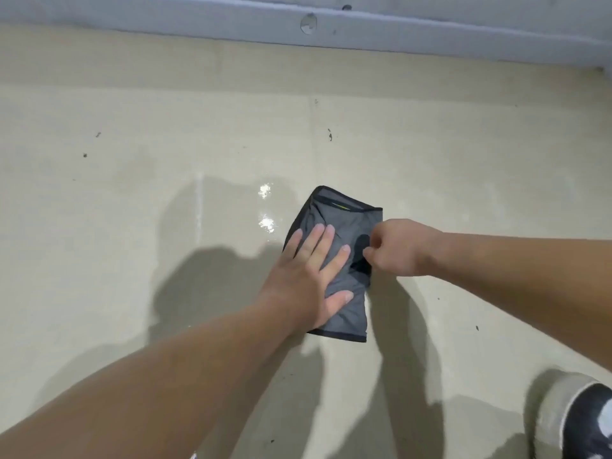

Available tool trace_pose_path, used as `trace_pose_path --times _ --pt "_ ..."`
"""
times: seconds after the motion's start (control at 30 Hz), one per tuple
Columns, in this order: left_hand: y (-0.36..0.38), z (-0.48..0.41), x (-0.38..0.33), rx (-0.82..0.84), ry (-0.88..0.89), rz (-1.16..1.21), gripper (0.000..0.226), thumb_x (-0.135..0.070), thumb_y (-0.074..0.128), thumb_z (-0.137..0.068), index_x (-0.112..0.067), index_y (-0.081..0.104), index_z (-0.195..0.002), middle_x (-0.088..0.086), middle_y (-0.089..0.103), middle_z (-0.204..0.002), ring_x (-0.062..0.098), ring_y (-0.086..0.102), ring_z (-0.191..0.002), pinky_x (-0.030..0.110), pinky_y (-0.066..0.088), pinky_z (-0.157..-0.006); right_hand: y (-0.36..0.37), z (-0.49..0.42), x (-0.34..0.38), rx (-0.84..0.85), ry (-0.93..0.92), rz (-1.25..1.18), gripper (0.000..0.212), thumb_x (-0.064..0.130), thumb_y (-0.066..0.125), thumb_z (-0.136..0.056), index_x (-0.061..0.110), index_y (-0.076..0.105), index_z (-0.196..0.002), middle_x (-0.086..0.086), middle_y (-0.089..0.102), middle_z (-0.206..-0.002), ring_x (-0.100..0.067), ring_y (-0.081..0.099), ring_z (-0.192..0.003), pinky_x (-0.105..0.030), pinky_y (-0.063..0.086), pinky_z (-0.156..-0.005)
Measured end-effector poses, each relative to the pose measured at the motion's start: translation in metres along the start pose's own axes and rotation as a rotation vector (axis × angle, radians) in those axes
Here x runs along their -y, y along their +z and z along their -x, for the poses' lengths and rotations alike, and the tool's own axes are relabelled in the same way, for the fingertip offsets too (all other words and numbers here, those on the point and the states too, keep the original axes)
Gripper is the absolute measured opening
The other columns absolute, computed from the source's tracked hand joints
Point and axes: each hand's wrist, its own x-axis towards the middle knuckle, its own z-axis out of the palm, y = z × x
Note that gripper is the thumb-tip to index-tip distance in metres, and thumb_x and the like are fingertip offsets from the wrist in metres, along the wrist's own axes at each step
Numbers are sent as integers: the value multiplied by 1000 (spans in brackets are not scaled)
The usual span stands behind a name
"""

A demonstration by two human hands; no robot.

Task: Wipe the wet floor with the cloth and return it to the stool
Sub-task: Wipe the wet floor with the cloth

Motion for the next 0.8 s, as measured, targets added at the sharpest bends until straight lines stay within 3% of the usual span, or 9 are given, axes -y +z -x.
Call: trace_pose_path --times 0.13,0.23,0.37,0.5,0.6,0.67,0.73,0.8 --pt "10 66 40 -20 -16 59 81 -73 18 -97 -31 -1 -164 8 -21 -170 23 -27 -155 51 -10 -126 39 -8 55 -231 33 -189 20 39 45 -98 21 53 -99 0 62 -101 -27 56 -90 -35 47 -77" --pt "8 109 99 -16 -116 25 79 -74 14 -96 -36 -2 -163 5 -20 -170 20 -24 -155 49 -8 -127 73 0 99 -362 -54 -341 20 40 43 -98 22 52 -96 1 61 -98 -26 58 -89 -36 45 -72" --pt "13 158 153 -40 -426 18 79 -73 11 -96 -33 1 -164 10 -11 -172 24 -15 -158 50 -2 -127 90 -1 150 -441 -311 -195 25 39 45 -101 24 57 -116 1 57 -110 -25 55 -104 -35 42 -75" --pt "24 190 122 -11 -610 135 78 -70 6 -98 -30 -14 -162 11 -28 -168 25 -33 -152 53 -11 -125 83 -7 191 -451 -388 -218 28 38 45 -101 23 58 -121 -1 59 -113 -25 56 -105 -36 46 -79" --pt "33 218 89 -10 -571 195 78 -71 9 -98 -31 -12 -162 9 -27 -168 24 -36 -151 56 -13 -124 79 -5 215 -401 -399 -197 25 38 43 -100 23 57 -114 0 60 -110 -26 57 -101 -38 49 -79" --pt "40 238 88 -35 -453 179 78 -72 17 -99 -33 -1 -164 8 -16 -171 22 -29 -154 54 -11 -124 78 -6 229 -379 -388 -173 24 40 42 -100 22 57 -106 -1 60 -107 -28 58 -98 -38 50 -77" --pt "45 255 114 -60 -304 139 76 -73 24 -99 -36 7 -164 4 -8 -172 21 -18 -157 49 -9 -126 77 -8 240 -380 -378 -144 25 41 41 -100 21 56 -99 -1 60 -102 -28 58 -94 -37 50 -74" --pt "43 266 151 -60 -320 70 76 -73 21 -99 -37 5 -164 4 -9 -172 19 -16 -158 48 -7 -127 77 -7 248 -382 -390 -130 29 42 38 -101 21 58 -98 -1 60 -101 -28 58 -93 -37 50 -73"
